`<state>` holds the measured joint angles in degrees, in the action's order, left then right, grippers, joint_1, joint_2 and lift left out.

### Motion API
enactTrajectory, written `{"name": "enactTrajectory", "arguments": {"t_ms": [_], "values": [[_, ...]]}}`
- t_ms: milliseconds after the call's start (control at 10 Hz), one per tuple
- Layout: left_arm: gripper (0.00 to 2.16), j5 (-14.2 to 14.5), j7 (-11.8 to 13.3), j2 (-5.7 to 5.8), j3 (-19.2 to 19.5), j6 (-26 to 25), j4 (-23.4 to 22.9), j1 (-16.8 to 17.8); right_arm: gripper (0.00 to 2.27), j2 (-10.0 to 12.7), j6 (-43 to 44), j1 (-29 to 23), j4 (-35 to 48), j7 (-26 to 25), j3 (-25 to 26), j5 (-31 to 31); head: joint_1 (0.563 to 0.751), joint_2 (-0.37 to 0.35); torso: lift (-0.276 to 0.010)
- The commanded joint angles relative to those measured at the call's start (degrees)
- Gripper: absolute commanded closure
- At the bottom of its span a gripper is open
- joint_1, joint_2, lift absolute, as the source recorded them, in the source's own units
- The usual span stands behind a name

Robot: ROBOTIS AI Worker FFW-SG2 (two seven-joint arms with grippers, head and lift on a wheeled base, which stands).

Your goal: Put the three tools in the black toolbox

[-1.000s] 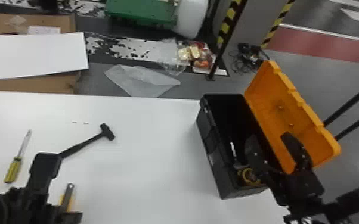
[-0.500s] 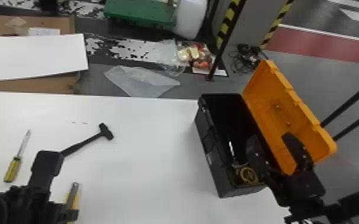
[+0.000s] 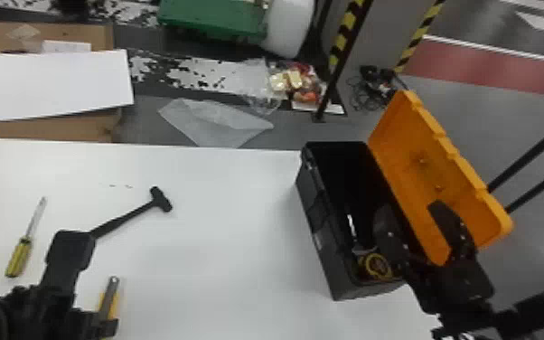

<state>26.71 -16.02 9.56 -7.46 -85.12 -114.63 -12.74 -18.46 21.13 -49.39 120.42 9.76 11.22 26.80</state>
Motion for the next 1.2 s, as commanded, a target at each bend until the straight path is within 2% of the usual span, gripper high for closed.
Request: {"name": "enactTrajectory", "arguments": {"t_ms": [0, 200, 500, 700, 900, 1100], "values": [[1.01, 0.0, -0.4, 0.02, 0.0, -1.0, -3.0, -0.5, 0.09, 0.1, 0.0, 0.1, 0.0, 0.1, -0.1, -0.1, 0.695, -0.258, -0.055], [1.01, 0.0, -0.6, 0.20, 0.2, -2.6, -7.1, -1.3, 0.09, 0.1, 0.0, 0.3, 0.0, 0.1, -0.2, -0.1, 0.695, -0.257, -0.055], [1.01, 0.1, 0.1, 0.55, 0.4, -3.1, -9.4, -1.5, 0.09, 0.2, 0.0, 0.4, 0.1, 0.1, -0.3, -0.1, 0.695, -0.257, -0.055], [1.01, -0.2, 3.9, 0.55, 2.3, -2.2, -10.4, -1.9, 0.09, 0.3, -0.2, 0.4, 0.3, 0.1, -0.5, -0.3, 0.695, -0.260, -0.055], [1.01, -0.4, 9.9, 0.55, 5.1, 2.5, -10.5, -2.6, 0.09, 0.4, -0.7, 0.4, 1.0, 0.1, -1.0, -0.5, 0.695, -0.258, -0.055], [1.00, -0.5, 13.7, 0.38, 6.1, 8.2, -10.1, -2.6, 0.09, 0.6, -3.3, 0.4, 2.8, 0.1, -1.5, -1.0, 0.695, -0.238, -0.055]]}}
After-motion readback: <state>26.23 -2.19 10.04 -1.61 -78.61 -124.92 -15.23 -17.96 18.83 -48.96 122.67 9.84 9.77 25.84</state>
